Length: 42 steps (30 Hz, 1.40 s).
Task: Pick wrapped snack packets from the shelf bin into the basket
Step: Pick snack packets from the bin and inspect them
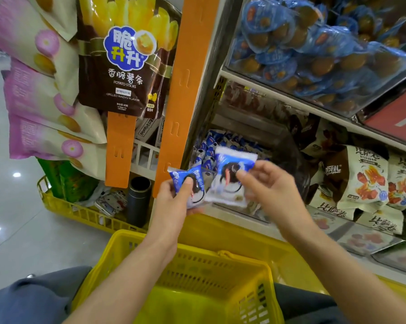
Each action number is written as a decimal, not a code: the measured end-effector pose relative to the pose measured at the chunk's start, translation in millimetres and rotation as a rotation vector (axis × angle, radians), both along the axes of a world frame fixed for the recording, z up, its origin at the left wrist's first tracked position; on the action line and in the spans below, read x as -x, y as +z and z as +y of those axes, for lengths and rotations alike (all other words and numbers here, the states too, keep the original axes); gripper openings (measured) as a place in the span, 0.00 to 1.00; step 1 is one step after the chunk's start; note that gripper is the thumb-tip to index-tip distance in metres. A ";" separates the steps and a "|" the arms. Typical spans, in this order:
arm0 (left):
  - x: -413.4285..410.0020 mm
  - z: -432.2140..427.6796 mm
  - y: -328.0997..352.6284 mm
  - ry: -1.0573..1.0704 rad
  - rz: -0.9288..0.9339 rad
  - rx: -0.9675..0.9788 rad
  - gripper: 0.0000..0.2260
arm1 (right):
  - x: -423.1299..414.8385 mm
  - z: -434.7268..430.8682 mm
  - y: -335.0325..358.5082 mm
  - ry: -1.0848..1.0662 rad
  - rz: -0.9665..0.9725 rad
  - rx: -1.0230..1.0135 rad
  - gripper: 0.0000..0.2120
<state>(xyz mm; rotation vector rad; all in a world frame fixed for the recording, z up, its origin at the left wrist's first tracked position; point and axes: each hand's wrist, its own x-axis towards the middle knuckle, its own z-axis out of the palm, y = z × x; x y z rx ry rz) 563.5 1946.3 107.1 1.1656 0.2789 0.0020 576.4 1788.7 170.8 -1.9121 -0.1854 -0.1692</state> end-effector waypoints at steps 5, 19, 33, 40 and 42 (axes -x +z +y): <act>-4.0 2.1 1.6 0.043 -0.015 -0.008 0.08 | -59.8 -18.7 15.6 -0.230 -0.098 0.306 0.07; -7.9 4.3 5.2 0.049 -0.045 -0.103 0.09 | -123.3 -15.9 11.2 0.125 0.465 0.949 0.12; -10.6 2.2 7.8 0.041 -0.037 -0.075 0.12 | -137.4 -9.1 -33.8 0.055 0.404 0.767 0.14; -9.3 -1.2 6.2 0.004 -0.035 -0.126 0.11 | -117.5 -8.5 -18.9 -0.006 0.326 0.683 0.11; -7.5 -2.2 4.9 -0.018 -0.028 -0.141 0.09 | -99.5 -4.9 -16.9 -0.098 0.030 0.675 0.11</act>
